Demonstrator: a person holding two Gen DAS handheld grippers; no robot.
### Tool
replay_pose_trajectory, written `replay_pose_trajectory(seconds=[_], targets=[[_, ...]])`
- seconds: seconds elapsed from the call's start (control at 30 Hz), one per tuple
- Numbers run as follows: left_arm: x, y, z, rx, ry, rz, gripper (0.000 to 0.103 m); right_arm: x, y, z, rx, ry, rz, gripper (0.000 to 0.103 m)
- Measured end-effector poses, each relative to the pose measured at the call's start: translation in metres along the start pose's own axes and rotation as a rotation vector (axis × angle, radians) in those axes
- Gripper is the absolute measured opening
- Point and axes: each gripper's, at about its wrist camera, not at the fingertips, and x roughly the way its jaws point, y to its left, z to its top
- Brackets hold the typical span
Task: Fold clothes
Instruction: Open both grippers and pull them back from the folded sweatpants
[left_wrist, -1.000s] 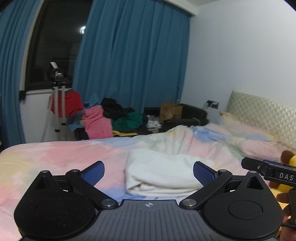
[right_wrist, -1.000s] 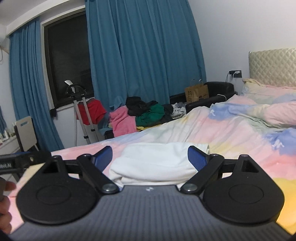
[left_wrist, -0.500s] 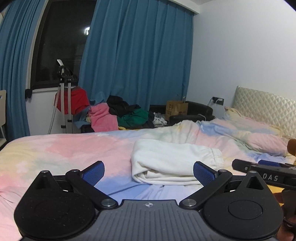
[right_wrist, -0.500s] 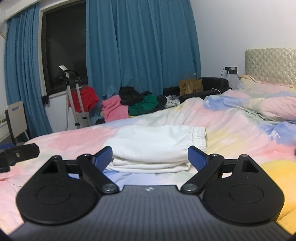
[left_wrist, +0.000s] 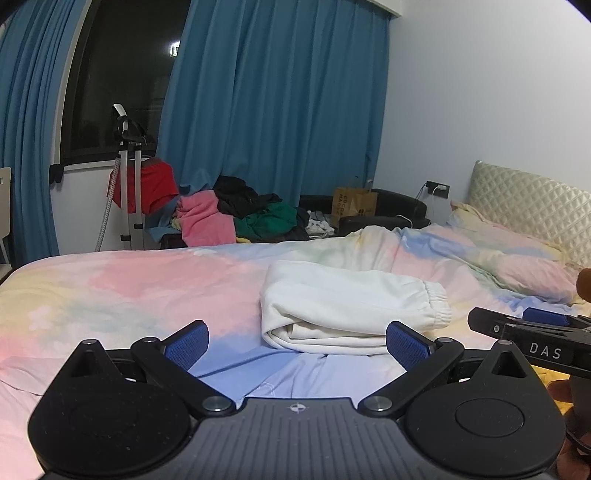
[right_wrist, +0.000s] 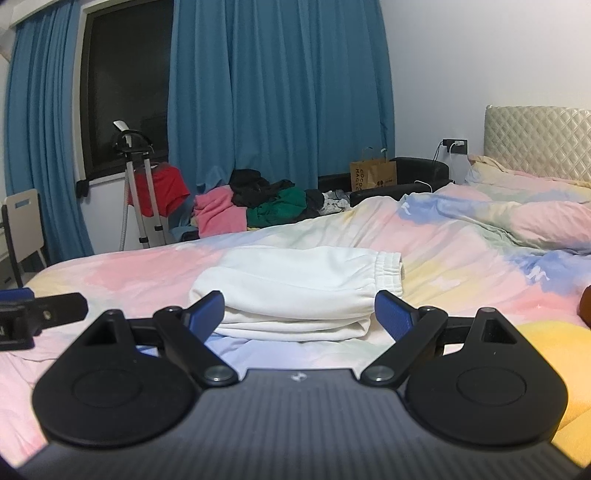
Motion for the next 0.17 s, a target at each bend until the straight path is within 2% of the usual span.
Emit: replay_pose_trajectory(seconds=[0.17], targets=[[-0.0025,-0.0024,0.0016,0.008,-0.001,0.002,0.103,0.0005,-0.0037,0.0009,0.015,0.009,0.006,0.09]])
